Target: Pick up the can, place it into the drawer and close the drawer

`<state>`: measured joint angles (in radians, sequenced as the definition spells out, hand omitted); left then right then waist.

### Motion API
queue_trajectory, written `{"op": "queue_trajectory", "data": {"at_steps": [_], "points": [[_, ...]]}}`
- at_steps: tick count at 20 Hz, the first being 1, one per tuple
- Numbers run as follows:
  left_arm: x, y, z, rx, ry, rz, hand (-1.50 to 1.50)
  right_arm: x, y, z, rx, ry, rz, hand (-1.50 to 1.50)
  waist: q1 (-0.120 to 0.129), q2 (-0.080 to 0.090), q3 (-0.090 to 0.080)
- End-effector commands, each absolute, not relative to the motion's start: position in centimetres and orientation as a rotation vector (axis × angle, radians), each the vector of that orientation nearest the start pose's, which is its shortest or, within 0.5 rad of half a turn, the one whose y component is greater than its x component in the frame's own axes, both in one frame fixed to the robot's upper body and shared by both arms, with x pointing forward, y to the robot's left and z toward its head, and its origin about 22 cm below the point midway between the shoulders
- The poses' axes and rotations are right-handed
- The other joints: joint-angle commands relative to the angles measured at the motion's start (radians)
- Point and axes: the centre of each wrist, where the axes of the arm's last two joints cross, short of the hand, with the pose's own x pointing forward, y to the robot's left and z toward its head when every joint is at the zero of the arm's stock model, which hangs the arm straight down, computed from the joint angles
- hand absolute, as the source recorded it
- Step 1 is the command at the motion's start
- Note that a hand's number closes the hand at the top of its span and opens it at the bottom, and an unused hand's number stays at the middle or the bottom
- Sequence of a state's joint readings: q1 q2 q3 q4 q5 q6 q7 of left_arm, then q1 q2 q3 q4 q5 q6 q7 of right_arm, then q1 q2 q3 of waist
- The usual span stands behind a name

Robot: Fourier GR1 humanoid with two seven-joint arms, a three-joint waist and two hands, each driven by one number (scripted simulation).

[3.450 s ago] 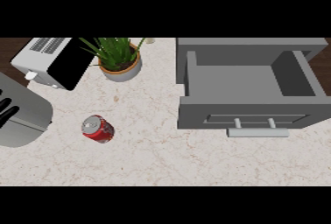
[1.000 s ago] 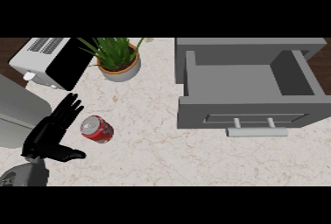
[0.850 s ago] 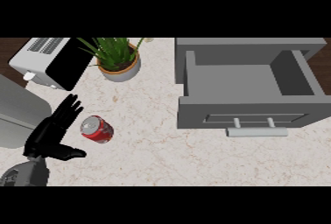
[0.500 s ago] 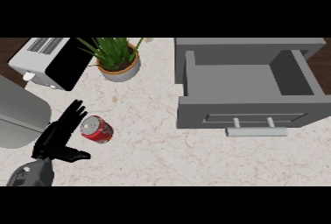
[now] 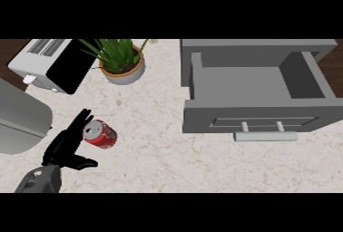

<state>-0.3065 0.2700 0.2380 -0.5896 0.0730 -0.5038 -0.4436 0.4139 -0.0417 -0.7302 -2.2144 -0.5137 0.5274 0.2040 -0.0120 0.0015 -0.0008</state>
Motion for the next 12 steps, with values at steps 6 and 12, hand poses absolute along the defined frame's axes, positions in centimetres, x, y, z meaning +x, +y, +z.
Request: {"op": "queue_trajectory", "data": {"at_steps": [6, 12], "points": [[28.1, 33.8, -11.5, -0.328, -1.345, 0.012, -1.50, 6.5, -38.1, 12.3, -0.197, -1.763, -0.102, -1.50, 0.001, -0.001, 0.000], [29.9, 30.6, -11.8, -0.393, -1.332, 0.028, 1.50, 5.6, -38.1, 11.5, -0.175, -1.772, -0.083, -1.50, -0.008, 0.001, 0.000]]}}
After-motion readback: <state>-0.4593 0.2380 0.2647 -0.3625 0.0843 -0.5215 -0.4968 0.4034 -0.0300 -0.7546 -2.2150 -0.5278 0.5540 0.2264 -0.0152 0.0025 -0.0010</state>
